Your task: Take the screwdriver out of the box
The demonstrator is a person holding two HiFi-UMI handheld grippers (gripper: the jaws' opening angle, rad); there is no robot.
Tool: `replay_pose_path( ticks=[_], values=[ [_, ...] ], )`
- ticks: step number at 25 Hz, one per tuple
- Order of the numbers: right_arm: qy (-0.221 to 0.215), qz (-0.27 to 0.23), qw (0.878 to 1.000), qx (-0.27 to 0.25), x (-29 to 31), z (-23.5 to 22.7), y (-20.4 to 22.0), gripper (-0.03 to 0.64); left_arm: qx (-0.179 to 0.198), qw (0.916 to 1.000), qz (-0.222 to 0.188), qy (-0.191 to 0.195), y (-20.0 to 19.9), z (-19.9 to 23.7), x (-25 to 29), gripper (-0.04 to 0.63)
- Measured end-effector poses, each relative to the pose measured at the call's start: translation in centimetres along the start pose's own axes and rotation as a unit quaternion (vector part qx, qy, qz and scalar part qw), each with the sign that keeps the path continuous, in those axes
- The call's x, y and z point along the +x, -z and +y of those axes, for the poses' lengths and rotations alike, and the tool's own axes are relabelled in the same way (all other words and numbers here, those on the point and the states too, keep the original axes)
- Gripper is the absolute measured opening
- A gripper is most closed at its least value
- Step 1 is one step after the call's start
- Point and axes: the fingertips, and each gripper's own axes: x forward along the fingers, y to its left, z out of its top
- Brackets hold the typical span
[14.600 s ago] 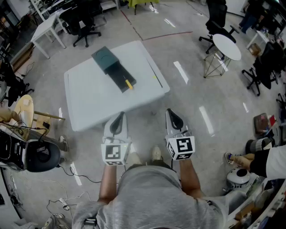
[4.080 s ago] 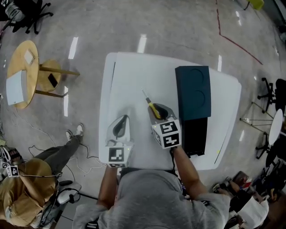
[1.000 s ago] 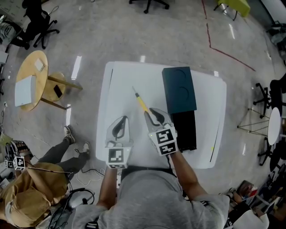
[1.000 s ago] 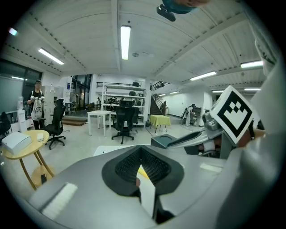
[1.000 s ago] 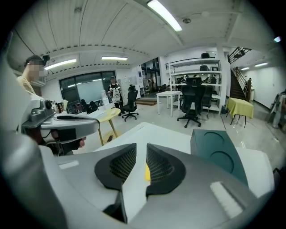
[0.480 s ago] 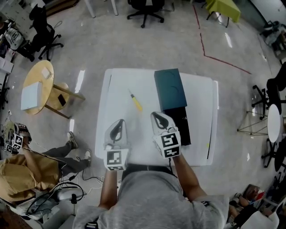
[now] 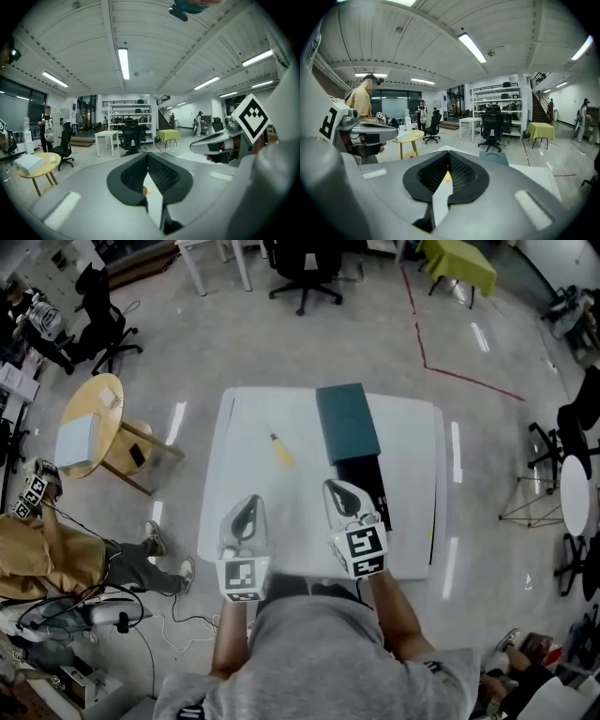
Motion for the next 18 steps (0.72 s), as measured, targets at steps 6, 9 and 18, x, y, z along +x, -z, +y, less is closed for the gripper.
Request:
replay_pose_path(
  ticks=[6, 9, 18],
  values=[
    [0.006, -0.016, 1.000, -0.013, -3.6, 0.6, 0.5, 0.003, -0.002, 1.0000, 0.003, -0.007, 0.7, -1.5, -3.2, 0.012],
    [0.010, -0.020, 1.000, -0.014, -5.5, 0.7, 1.2, 0.003, -0.002, 1.0000, 0.004, -0.009, 1.0, -2.3, -4.5, 0.012],
    [0.017, -0.035, 0.999, -0.004, -8.8, 1.2, 2.5, 0.003, 0.002, 0.9999, 0.003, -0.010, 1.5, -3.8, -6.7, 0.012]
  ],
)
